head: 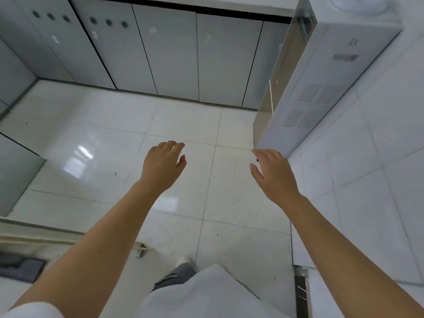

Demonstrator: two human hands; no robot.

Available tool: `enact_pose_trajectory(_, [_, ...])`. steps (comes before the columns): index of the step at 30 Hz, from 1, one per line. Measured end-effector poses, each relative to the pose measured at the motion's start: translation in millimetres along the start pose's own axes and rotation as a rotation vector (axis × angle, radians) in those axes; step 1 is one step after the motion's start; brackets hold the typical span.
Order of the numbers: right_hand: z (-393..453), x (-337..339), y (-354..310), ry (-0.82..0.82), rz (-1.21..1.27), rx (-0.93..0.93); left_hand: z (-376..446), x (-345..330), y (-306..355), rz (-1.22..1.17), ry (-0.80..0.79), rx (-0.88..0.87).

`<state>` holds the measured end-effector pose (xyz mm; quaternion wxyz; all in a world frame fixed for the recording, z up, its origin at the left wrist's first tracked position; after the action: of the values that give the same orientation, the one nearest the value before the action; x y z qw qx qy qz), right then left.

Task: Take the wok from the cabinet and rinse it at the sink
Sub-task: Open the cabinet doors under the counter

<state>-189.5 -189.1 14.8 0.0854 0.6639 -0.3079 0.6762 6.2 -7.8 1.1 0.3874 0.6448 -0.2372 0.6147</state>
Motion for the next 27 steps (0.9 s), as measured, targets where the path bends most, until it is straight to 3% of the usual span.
enact_pose_trajectory(12, [84.1,6.6,4.7,-0.035,-0.063,0.073,65.3,-8.2,-25.0,0.034,0.021,0.003])
enact_pose_trajectory(27, [307.2,20.4,-35.1,-0.021,-0.096,-0.009,278.4,13.6,-134.6,0.022,-0.042,0.005])
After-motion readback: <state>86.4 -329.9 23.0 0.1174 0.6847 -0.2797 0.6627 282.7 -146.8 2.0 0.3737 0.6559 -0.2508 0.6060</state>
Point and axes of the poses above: each hand's wrist, its own z-axis towards the middle knuckle, its own x-axis out of the back of the hand, y = z × x, the point moved 1 cm from there along z, towards the middle knuckle, and after that the axes turned 3 degrees about -y, right-handed, at the moved point
